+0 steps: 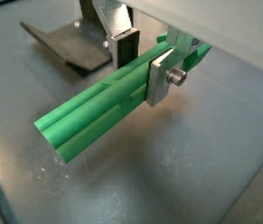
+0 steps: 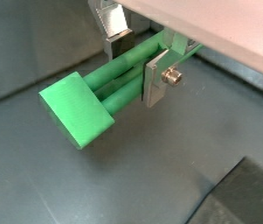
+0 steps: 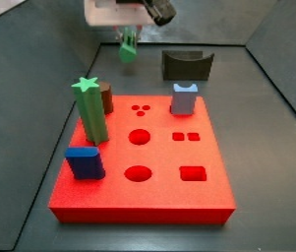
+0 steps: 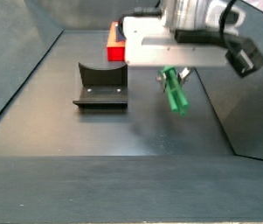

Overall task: Pick up the 3 prong object. Move up. Rotate the 3 prong object. Place the 3 prong object on the fixture. Regrasp the 3 prong object. Move to above the board. Insert the 3 prong object.
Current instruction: Rotate the 3 prong object.

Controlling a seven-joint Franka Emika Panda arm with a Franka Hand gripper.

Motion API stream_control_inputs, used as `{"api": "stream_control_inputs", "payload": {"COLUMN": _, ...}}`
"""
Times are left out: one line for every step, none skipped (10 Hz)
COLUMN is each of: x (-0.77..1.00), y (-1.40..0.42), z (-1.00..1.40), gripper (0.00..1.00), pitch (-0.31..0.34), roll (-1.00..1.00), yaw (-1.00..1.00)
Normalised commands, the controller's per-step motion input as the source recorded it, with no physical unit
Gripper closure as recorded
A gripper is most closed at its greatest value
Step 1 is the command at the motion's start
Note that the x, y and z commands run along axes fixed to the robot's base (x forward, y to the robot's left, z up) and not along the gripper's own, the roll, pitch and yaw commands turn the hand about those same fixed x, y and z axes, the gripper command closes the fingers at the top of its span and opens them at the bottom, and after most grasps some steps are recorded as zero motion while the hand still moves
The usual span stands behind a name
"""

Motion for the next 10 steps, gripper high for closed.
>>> {"api": "stream_control_inputs", "payload": {"x": 0.05, "y": 0.01, "z": -0.77, "gripper": 1.00, "pitch": -0.014, "roll": -0.01, "yaw": 0.02}}
{"api": "stream_control_inputs", "payload": {"x": 0.05, "y": 0.01, "z": -0.62, "gripper": 1.00, "pitch": -0.007, "roll": -0.02, "yaw": 0.01}}
{"api": "stream_control_inputs", "payload": {"x": 0.05, "y": 0.01, "z": -0.48, "gripper": 1.00, "pitch": -0.006, "roll": -0.02, "yaw": 0.01}}
{"api": "stream_control_inputs", "payload": {"x": 0.04, "y": 0.01, "z": -0.30, "gripper": 1.00, "pitch": -0.011, "roll": -0.02, "yaw": 0.01}}
{"api": "stream_control_inputs", "payload": {"x": 0.04, "y": 0.01, "z": -0.17, "gripper": 1.00, "pitch": -0.021, "roll": -0.02, "yaw": 0.01}}
{"api": "stream_control_inputs", "payload": {"x": 0.00, "y": 0.00, "z": 0.00, "gripper": 0.00, "pitch": 0.000, "roll": 0.00, "yaw": 0.00}}
{"api": "stream_control_inputs", "payload": {"x": 0.00, "y": 0.00, "z": 1.00, "gripper": 0.00, "pitch": 0.000, "roll": 0.00, "yaw": 0.00}}
{"api": "stream_control_inputs", "payload": {"x": -0.01, "y": 0.00, "z": 1.00, "gripper": 0.00, "pitch": 0.013, "roll": 0.00, "yaw": 0.00}}
{"api": "stream_control_inputs", "payload": {"x": -0.02, "y": 0.00, "z": 1.00, "gripper": 0.00, "pitch": 0.028, "roll": 0.00, "yaw": 0.00}}
{"api": "stream_control_inputs", "payload": {"x": -0.01, "y": 0.00, "z": 1.00, "gripper": 0.00, "pitch": 0.055, "roll": 0.00, "yaw": 0.00}}
